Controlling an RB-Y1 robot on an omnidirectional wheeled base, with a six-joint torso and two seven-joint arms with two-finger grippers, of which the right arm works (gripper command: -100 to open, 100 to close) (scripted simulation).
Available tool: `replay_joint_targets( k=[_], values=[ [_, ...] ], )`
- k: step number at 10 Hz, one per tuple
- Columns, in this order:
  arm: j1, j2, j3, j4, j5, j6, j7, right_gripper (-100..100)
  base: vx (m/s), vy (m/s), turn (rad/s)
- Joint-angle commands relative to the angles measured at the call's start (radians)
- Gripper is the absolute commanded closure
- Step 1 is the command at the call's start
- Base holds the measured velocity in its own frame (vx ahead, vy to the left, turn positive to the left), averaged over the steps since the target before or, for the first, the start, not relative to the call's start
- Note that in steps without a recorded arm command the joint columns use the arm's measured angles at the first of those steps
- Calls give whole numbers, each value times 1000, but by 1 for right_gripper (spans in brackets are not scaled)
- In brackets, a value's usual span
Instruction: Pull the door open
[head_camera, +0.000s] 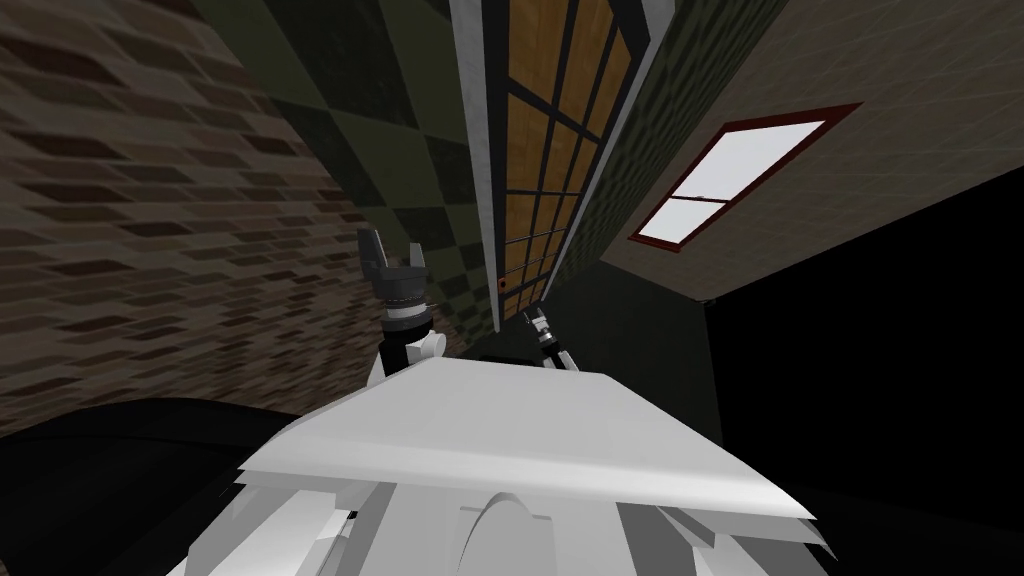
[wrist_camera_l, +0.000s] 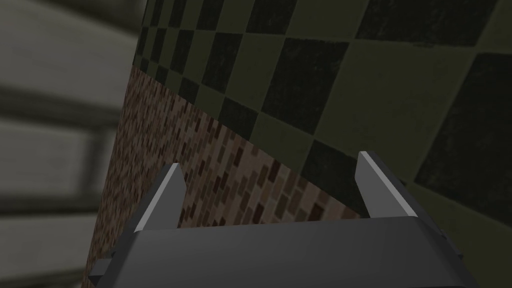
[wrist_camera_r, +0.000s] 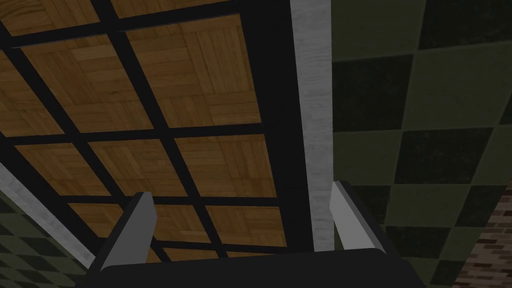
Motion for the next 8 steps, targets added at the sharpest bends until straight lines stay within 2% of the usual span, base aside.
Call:
replay_joint_targets(
  k=[1, 4, 6, 8],
  values=[
    [-11, 7, 4, 32, 11, -7, 23, -100, 96, -23, 16],
    [-32, 20, 15, 99, 36, -23, 68, -100, 129, 3, 23],
    [-52, 34, 25, 160, 59, -38, 111, -100, 152, -35, 31],
    [-62, 42, 29, 189, 70, -45, 130, -100, 125, -2, 18]
  ],
)
